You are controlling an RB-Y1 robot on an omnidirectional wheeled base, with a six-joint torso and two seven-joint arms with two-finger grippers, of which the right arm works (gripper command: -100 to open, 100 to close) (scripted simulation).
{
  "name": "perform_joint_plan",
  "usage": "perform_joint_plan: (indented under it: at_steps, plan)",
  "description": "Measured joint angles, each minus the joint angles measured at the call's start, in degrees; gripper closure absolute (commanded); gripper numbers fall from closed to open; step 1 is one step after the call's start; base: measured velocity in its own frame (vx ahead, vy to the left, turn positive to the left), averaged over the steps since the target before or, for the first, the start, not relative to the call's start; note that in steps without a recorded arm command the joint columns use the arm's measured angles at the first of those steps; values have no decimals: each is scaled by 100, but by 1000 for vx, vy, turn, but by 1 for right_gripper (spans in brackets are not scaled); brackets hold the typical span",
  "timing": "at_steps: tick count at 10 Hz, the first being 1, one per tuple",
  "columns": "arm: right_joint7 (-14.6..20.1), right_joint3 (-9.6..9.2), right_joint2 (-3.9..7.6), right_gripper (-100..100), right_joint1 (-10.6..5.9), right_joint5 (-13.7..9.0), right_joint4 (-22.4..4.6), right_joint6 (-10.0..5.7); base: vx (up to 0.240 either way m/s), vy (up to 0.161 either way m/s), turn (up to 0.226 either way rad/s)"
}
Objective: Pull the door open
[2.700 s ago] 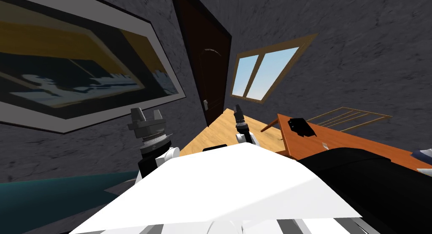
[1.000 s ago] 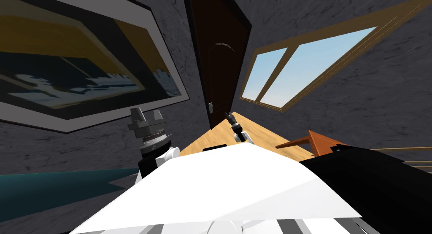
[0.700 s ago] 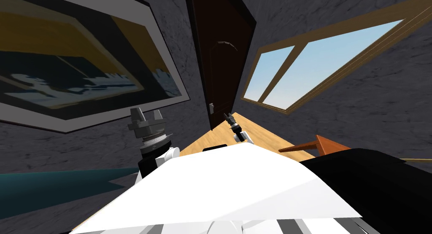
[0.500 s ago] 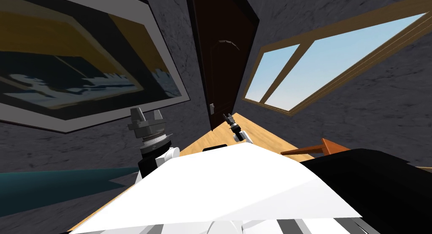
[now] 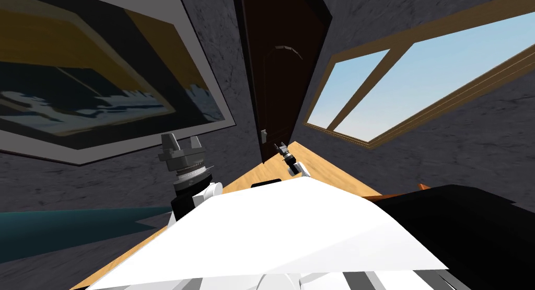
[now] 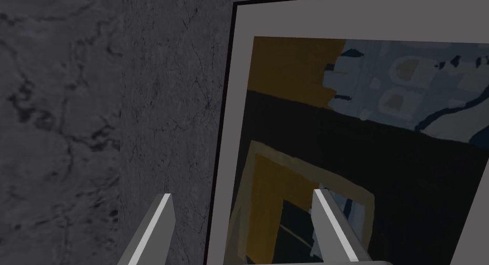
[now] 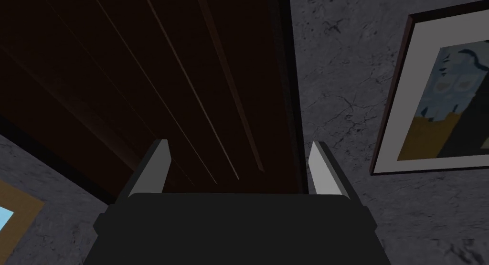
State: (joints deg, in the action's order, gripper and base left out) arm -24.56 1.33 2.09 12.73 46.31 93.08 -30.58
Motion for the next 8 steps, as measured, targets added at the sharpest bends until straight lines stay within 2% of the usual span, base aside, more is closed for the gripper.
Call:
perform_joint_plan:
  at_steps: [3,8]
  plan:
    - [-168,26,-49,-100,-58,363,-187,33,84,-49,77]
    - [-481,83,-208,-100,-214,894,-572,61,93,-33,69]
